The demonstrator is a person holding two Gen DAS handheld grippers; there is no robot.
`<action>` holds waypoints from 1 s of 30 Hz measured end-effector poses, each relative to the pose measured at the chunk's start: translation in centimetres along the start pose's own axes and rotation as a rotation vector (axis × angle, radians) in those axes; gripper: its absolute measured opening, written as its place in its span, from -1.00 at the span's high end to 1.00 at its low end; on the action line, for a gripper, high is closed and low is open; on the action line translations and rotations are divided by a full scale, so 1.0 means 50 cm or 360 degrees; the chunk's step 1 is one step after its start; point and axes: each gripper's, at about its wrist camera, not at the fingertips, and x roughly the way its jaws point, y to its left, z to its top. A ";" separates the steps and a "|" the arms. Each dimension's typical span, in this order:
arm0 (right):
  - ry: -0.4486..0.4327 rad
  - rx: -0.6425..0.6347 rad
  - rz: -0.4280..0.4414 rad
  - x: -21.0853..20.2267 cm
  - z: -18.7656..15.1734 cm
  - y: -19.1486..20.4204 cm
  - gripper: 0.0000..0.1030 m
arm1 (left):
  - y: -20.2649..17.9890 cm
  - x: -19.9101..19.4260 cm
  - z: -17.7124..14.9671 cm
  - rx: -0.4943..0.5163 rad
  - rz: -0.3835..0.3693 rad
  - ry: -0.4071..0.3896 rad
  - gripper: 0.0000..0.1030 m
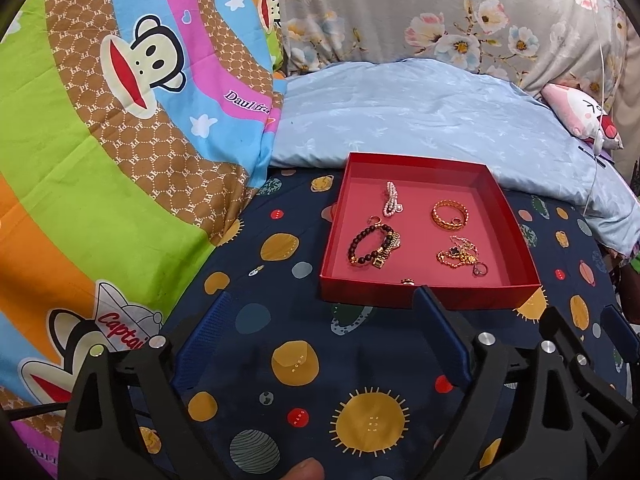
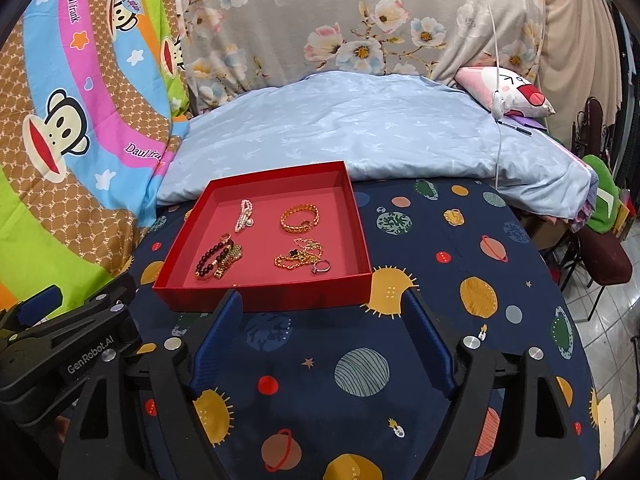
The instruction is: Organize jewelry
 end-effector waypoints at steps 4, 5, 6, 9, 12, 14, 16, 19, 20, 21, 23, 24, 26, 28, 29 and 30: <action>0.0008 -0.0001 -0.0009 0.003 -0.005 -0.003 -0.62 | 0.002 0.001 -0.004 -0.0004 0.0003 0.0006 -0.83; 0.0014 -0.0003 -0.0010 0.005 -0.006 -0.003 -0.62 | 0.002 0.002 -0.006 -0.0003 0.0004 0.0007 -0.83; 0.0019 -0.0004 -0.0013 0.005 -0.009 -0.003 -0.62 | 0.002 0.002 -0.007 -0.0002 0.0009 0.0007 -0.83; 0.0026 -0.0010 -0.0016 0.007 -0.015 -0.002 -0.62 | 0.002 0.004 -0.011 -0.0006 0.0014 0.0012 -0.85; 0.0032 -0.0012 -0.0017 0.008 -0.020 -0.002 -0.62 | 0.003 0.006 -0.015 -0.0013 0.0009 0.0017 -0.86; 0.0036 -0.0014 -0.0016 0.010 -0.021 -0.002 -0.62 | 0.004 0.007 -0.016 -0.0015 0.0007 0.0021 -0.86; 0.0038 -0.0014 -0.0017 0.010 -0.022 -0.002 -0.62 | 0.004 0.008 -0.016 -0.0015 0.0007 0.0021 -0.87; 0.0036 -0.0018 -0.0019 0.010 -0.023 -0.002 -0.62 | 0.005 0.010 -0.018 -0.0028 -0.0005 0.0031 -0.88; 0.0038 -0.0019 -0.0020 0.011 -0.023 -0.002 -0.62 | 0.005 0.012 -0.020 -0.0033 -0.0011 0.0035 -0.88; 0.0039 -0.0019 -0.0019 0.011 -0.023 -0.002 -0.62 | 0.006 0.014 -0.021 -0.0035 -0.0016 0.0038 -0.88; 0.0040 -0.0019 -0.0020 0.011 -0.026 -0.002 -0.62 | 0.006 0.015 -0.024 -0.0037 -0.0017 0.0038 -0.88; 0.0042 -0.0019 -0.0020 0.012 -0.027 -0.002 -0.62 | 0.006 0.015 -0.023 -0.0037 -0.0016 0.0038 -0.89; 0.0043 -0.0019 -0.0018 0.011 -0.025 -0.002 -0.62 | 0.007 0.016 -0.025 -0.0037 -0.0015 0.0040 -0.89; 0.0045 -0.0021 -0.0017 0.013 -0.028 -0.002 -0.62 | 0.007 0.017 -0.026 -0.0037 -0.0015 0.0040 -0.90; 0.0046 -0.0023 -0.0017 0.014 -0.030 -0.001 -0.62 | 0.008 0.017 -0.026 -0.0038 -0.0016 0.0042 -0.90; 0.0046 -0.0023 -0.0018 0.014 -0.030 -0.001 -0.62 | 0.009 0.018 -0.027 -0.0037 -0.0019 0.0045 -0.90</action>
